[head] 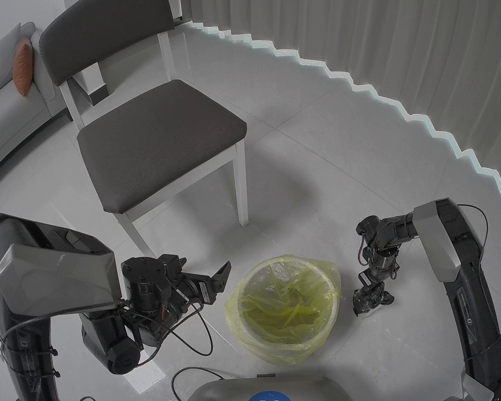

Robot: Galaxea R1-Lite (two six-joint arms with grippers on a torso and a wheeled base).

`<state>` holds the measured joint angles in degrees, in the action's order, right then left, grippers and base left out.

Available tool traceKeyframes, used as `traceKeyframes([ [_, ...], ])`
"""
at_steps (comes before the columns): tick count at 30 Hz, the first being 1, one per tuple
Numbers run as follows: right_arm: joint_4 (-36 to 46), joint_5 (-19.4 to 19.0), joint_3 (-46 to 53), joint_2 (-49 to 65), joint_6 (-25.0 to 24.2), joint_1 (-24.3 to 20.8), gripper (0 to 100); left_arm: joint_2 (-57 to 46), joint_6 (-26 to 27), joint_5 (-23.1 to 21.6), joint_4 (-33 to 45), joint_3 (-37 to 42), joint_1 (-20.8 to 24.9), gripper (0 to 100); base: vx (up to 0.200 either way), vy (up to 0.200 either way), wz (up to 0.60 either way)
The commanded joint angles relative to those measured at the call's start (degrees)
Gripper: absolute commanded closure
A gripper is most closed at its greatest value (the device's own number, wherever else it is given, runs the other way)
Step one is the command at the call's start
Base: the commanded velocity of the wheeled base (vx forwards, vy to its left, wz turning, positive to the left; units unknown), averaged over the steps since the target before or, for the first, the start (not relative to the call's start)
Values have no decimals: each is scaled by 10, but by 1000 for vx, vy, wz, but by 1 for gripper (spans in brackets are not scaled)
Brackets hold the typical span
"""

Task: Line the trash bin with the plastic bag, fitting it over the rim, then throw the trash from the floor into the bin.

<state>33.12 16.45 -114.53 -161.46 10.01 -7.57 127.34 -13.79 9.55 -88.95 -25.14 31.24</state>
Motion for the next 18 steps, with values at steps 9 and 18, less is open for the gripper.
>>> traceKeyframes([
  [9,-9,-3,74,148,-1,-25,100,-54,1,1,-7,11,9,0,0,0,0],
  [18,-53,1,166,249,-1,-53,100,-102,2,1,-7,28,29,0,0,0,0],
])
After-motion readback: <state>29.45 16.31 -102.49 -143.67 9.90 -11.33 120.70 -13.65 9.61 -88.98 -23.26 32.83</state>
